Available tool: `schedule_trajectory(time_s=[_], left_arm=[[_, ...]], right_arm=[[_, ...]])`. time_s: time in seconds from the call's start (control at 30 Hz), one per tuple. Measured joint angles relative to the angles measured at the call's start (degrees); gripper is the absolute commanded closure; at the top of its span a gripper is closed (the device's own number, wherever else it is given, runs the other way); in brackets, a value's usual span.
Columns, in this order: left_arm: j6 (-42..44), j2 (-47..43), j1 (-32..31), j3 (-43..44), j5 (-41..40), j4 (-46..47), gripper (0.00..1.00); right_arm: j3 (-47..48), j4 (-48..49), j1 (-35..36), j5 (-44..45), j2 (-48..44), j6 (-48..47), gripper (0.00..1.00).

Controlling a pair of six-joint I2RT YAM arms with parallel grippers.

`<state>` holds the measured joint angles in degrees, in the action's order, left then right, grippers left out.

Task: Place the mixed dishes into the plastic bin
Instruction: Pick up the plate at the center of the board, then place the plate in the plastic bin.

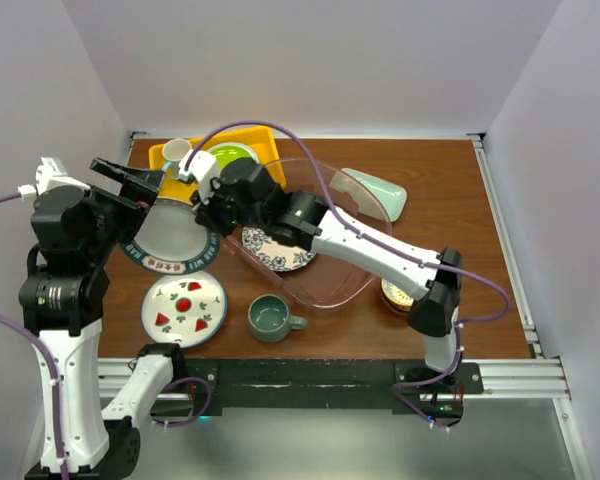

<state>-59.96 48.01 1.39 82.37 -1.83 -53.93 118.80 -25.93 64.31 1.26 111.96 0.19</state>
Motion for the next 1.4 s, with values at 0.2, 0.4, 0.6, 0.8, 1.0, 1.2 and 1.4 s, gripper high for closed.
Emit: schedule_trajectory(time_s=[0.2, 0.4, 0.6, 0.8, 1.0, 1.2, 1.4], left_arm=[[10.9, -3.4, -0.2, 1.4, 6.6, 7.9, 0.00], [20.5, -7.9, -1.3, -2.8, 15.1, 17.1, 0.00], [28.9, -11.8, -3.3, -10.9, 20.4, 22.4, 0.00], [35.7, -15.4, -4.2, -22.0, 22.3, 26.1, 0.00], [38.9, -18.2, -4.5, -32.8, 21.5, 29.2, 0.00], [40.3, -19.8, -4.5, -40.1, 19.6, 32.0, 0.00], [40.6, -22.0, -4.5, -45.7, 17.4, 34.2, 0.00]], right_arm=[[-5.4, -1.3, -8.9, -15.8, -6.1, -3.2, 1.00], [-11.5, -0.1, -17.9, -26.4, -12.0, -4.1, 1.00], [-21.4, 4.9, -26.2, -33.0, -18.2, -0.2, 1.00], [-30.9, 12.3, -36.6, -35.7, -22.7, 7.0, 1.00], [-42.7, 21.2, -43.3, -33.4, -26.5, 13.8, 1.00], [-50.6, 25.9, -43.6, -31.6, -26.9, 17.6, 1.00], [-54.1, 29.9, -43.8, -30.6, -26.9, 19.6, 1.00]])
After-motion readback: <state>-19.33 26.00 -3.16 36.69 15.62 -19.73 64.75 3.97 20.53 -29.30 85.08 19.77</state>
